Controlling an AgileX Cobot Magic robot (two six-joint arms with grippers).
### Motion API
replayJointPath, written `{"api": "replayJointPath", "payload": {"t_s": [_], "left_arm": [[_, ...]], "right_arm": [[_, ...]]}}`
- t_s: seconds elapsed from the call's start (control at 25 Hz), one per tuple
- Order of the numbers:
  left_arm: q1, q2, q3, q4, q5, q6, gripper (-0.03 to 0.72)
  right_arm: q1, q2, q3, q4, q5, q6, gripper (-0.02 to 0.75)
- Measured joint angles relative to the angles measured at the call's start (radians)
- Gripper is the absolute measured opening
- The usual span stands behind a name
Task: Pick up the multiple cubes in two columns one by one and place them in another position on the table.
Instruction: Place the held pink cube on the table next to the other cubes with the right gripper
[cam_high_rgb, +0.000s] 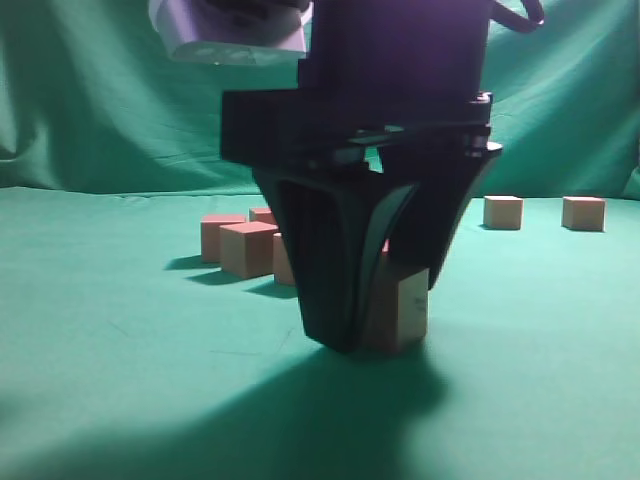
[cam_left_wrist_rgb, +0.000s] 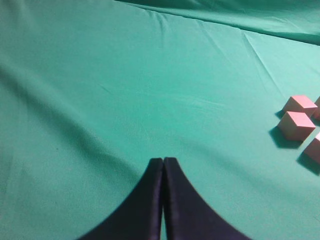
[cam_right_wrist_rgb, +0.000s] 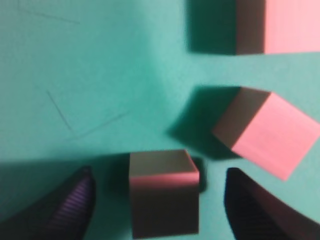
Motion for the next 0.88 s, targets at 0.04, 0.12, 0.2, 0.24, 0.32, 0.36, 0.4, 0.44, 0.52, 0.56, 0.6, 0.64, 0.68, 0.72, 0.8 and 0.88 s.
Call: {"api": "replayJointPath", "payload": {"t_s": [0.04,0.12,0.2,0.24,0.32,0.36,0.4,0.44,0.52,0.56,0.6,0.64,0.68,0.72,0.8,0.88], "left_arm": [[0.0,0.0,0.0,0.0,0.0,0.0,0.0],[0.0,0.0,0.0,0.0,0.0,0.0,0.0],[0.0,0.0,0.0,0.0,0.0,0.0,0.0],[0.0,0.0,0.0,0.0,0.0,0.0,0.0],[0.0,0.0,0.0,0.0,0.0,0.0,0.0],[0.0,0.0,0.0,0.0,0.0,0.0,0.0],[0.0,0.0,0.0,0.0,0.0,0.0,0.0],[0.0,0.0,0.0,0.0,0.0,0.0,0.0],[0.0,0.0,0.0,0.0,0.0,0.0,0.0],[0.0,0.0,0.0,0.0,0.0,0.0,0.0],[0.0,0.0,0.0,0.0,0.0,0.0,0.0],[0.0,0.0,0.0,0.0,0.0,0.0,0.0],[0.0,0.0,0.0,0.0,0.0,0.0,0.0],[0.0,0.0,0.0,0.0,0.0,0.0,0.0],[0.0,0.0,0.0,0.0,0.0,0.0,0.0],[0.0,0.0,0.0,0.0,0.0,0.0,0.0]], "right_arm": [[0.0,0.0,-0.002,0.0,0.018,0.008,0.517],[0.0,0.0,-0.022,0.002,0.073,0.014,0.508],[0.0,0.0,-0.065,0.002,0.16,0.021,0.508],[0.0,0.0,-0.087,0.002,0.2,0.023,0.508],[0.0,0.0,-0.146,0.002,0.295,0.026,0.549],[0.0,0.0,-0.172,-0.004,0.331,0.027,0.534],[0.0,0.0,-0.203,-0.013,0.372,0.027,0.534],[0.0,0.0,-0.232,-0.034,0.405,0.029,0.534],[0.0,0.0,-0.28,-0.103,0.436,0.045,0.534],[0.0,0.0,-0.302,-0.149,0.442,0.056,0.534],[-0.002,0.0,-0.32,-0.196,0.444,0.07,0.534],[-0.013,-0.004,-0.333,-0.237,0.444,0.091,0.534],[-0.025,-0.011,-0.347,-0.265,0.444,0.113,0.534],[-0.048,-0.02,-0.359,-0.29,0.445,0.132,0.534],[-0.117,-0.042,-0.379,-0.31,0.447,0.156,0.534],[-0.197,-0.056,-0.4,-0.314,0.453,0.181,0.534]]}}
